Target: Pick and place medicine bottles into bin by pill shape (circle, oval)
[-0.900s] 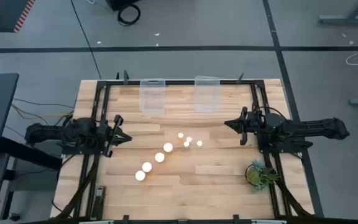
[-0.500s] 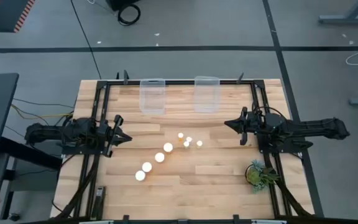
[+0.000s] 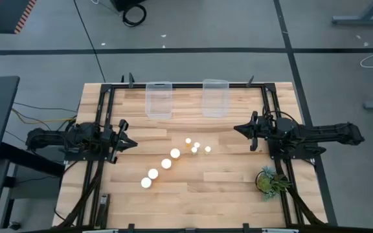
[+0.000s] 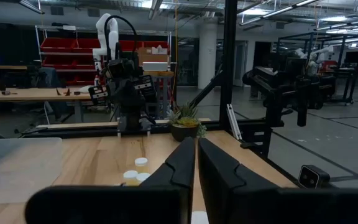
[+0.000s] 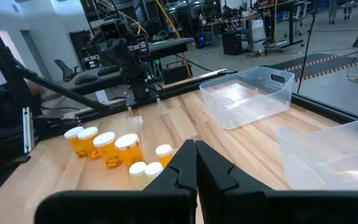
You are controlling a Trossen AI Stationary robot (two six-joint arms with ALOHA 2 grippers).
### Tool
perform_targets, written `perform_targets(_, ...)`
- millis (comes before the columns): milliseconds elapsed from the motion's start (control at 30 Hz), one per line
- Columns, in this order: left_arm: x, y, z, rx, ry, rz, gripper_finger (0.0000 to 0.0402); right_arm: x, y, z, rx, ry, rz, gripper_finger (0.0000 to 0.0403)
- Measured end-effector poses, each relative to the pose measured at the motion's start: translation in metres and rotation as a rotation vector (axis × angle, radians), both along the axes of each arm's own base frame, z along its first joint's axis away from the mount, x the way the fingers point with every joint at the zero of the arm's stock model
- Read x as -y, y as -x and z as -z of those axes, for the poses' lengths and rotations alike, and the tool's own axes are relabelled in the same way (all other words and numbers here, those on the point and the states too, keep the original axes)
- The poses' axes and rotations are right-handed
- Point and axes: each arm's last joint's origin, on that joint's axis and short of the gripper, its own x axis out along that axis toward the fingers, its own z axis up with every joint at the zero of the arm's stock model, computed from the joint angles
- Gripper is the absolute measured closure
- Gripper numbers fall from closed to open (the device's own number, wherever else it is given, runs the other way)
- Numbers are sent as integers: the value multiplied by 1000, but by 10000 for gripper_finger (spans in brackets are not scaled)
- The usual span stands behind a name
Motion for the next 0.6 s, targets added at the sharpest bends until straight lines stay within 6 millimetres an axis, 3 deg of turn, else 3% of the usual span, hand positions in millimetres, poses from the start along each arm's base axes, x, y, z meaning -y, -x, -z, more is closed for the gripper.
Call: perform_targets(600,0,0,0,0,0,0,370,0,0,0,0,0,0,395)
